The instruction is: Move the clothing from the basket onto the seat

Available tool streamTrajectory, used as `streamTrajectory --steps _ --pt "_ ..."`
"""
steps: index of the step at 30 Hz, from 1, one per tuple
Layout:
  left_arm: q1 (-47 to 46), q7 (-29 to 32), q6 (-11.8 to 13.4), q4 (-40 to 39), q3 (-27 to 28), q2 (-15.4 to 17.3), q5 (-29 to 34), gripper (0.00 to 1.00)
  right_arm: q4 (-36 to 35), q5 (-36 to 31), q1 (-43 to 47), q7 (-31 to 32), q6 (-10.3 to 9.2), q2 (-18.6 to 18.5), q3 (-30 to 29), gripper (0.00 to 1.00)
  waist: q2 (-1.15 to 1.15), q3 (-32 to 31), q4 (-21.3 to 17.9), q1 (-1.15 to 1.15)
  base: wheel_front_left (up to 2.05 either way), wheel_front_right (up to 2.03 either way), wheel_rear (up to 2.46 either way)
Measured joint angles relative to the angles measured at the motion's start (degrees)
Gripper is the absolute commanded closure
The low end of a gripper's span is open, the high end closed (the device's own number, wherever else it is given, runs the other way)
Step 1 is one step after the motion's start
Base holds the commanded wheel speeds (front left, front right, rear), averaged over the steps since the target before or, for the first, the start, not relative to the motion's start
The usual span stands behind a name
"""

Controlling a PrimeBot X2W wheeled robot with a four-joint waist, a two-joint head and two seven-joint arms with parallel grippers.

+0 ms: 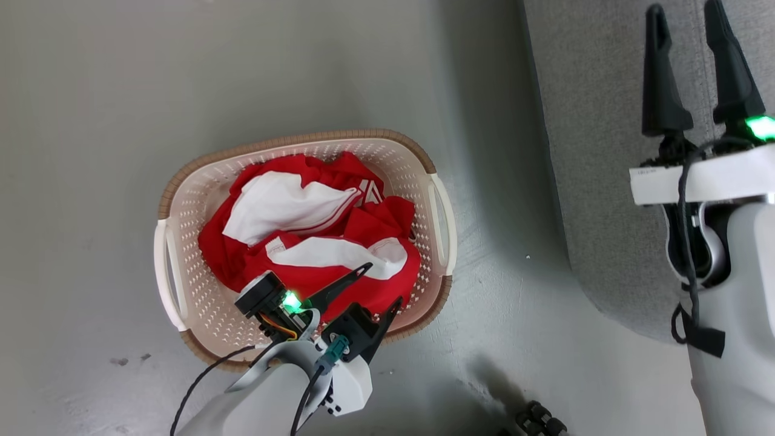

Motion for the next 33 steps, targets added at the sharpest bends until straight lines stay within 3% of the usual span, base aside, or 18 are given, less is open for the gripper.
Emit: streamTrajectory --steps 24,26,31,33 --pt "-6.3 0.29 0.51 4.8 -3.93 0.11 -4.9 0.02 2.47 1.63 -8.04 -0.01 0.05 -0.1 1.65 0.0 0.0 7.41 -1.58 0.0 0.0 0.0 0.0" --pt "-6.59 0.29 0.35 4.98 -4.65 0.13 -5.43 0.49 2.56 1.71 -8.03 -0.01 0.05 -0.09 1.55 0.0 0.0 7.72 -1.7 0.0 0.0 0.0 0.0" --pt "-7.05 0.27 -1.23 4.69 -6.03 0.23 -7.46 1.0 3.23 1.77 -8.09 -0.16 0.05 -0.1 0.42 0.0 0.0 7.75 -1.8 0.0 0.0 0.0 0.0" --pt "-7.25 0.27 -1.29 4.16 -6.13 0.33 -8.02 1.0 3.45 1.78 -8.1 -0.18 0.05 -0.1 0.3 0.0 0.0 7.64 -1.79 0.0 0.0 0.0 0.0"
